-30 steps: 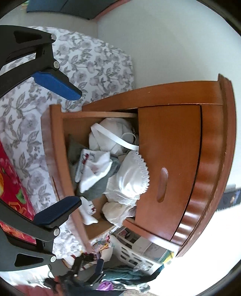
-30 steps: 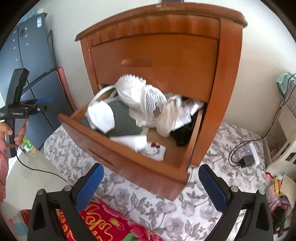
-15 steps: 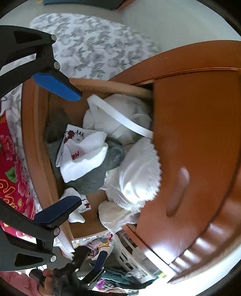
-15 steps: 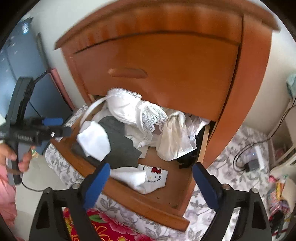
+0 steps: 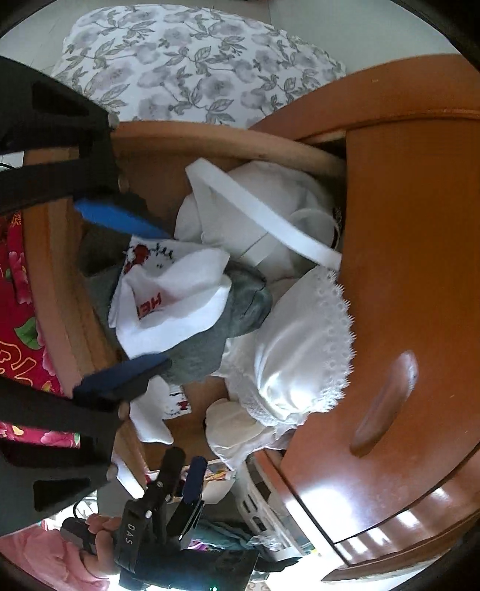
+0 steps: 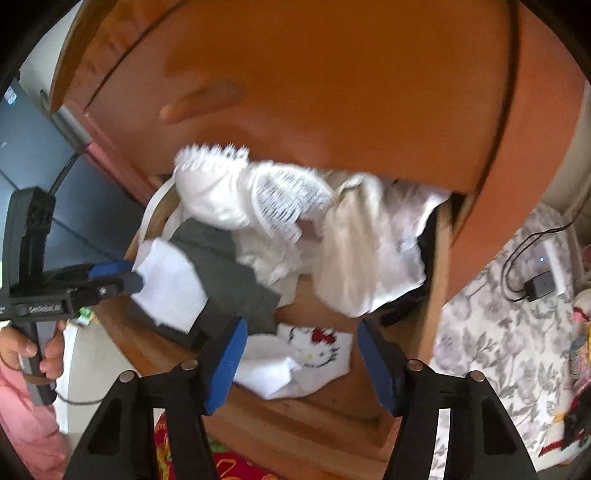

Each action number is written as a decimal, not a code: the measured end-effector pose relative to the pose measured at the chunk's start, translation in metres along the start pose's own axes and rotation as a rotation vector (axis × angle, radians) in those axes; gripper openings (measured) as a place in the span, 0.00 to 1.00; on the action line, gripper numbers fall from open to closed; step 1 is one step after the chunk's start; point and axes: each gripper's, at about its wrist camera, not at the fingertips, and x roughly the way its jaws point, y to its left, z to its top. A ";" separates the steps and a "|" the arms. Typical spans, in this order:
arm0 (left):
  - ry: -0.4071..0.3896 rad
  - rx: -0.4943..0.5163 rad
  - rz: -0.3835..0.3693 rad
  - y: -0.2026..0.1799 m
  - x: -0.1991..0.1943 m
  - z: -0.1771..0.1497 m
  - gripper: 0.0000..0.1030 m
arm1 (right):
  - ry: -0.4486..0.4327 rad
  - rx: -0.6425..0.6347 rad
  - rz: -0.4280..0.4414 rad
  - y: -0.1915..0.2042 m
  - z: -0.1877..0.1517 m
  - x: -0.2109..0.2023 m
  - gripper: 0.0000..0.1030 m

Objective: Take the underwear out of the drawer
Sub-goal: 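Grasp the white Hello Kitty sock with the right tool while the left grasps a white sock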

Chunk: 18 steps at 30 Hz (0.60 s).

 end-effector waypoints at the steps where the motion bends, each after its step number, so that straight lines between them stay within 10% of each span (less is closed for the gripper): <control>1: 0.008 -0.001 -0.005 -0.001 0.002 0.000 0.47 | 0.031 -0.004 0.008 0.001 -0.001 0.004 0.63; 14: 0.041 -0.008 0.000 -0.010 0.020 0.001 0.39 | 0.226 0.074 0.134 0.012 -0.006 0.050 0.55; 18: 0.034 -0.030 -0.015 -0.007 0.022 -0.001 0.14 | 0.223 0.088 0.137 0.017 -0.004 0.054 0.33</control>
